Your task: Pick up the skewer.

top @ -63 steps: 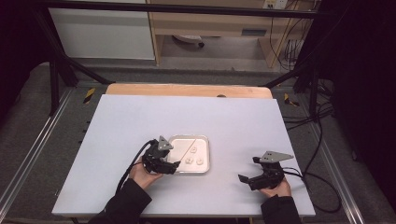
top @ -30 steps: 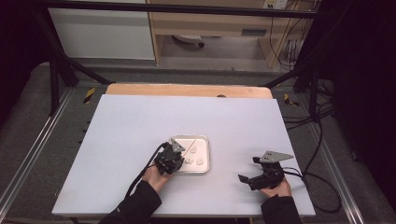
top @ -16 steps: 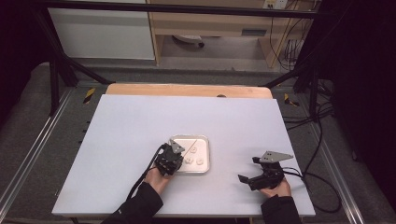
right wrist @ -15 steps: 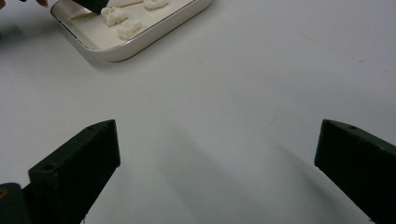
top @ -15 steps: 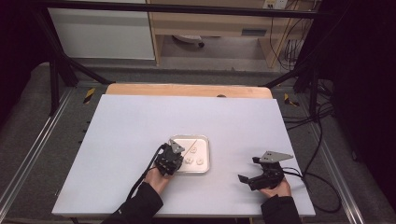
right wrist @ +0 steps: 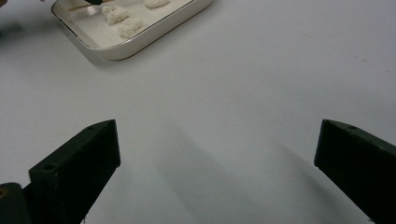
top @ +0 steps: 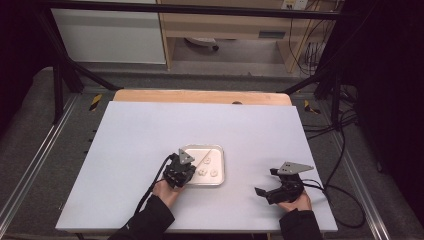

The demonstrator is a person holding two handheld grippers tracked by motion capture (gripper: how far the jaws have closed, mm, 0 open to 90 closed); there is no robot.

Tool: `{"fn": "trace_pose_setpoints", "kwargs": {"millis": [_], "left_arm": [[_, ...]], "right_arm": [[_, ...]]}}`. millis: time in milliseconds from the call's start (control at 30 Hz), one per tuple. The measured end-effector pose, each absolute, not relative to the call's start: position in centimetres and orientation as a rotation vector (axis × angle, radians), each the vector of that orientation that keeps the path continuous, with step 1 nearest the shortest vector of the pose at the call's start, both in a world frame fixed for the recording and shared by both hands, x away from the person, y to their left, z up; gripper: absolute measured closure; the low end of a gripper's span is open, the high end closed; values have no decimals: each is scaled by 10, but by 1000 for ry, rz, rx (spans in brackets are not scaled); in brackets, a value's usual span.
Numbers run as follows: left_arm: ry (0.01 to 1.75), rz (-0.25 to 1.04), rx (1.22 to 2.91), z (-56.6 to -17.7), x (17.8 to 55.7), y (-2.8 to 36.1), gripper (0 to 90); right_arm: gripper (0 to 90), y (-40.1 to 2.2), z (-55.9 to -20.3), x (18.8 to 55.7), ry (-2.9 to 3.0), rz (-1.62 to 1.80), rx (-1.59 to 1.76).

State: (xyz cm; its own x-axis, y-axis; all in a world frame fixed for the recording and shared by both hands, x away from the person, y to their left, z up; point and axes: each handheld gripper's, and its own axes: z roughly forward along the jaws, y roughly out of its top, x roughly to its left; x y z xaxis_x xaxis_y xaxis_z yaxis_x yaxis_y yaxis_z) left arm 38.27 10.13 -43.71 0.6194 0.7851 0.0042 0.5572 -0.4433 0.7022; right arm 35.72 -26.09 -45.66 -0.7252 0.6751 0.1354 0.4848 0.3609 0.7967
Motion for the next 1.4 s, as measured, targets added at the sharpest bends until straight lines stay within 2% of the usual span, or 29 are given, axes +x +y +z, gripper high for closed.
{"fn": "trace_pose_setpoints", "kwargs": {"millis": [633, 1400], "left_arm": [[975, 380, 2105, -423, 376, 125, 884], [813, 323, 2159, -413, 363, 110, 883]], "right_arm": [[12, -261, -454, 356, 2393, 1303, 1026], [13, -237, -443, 352, 2410, 1225, 860]]}}
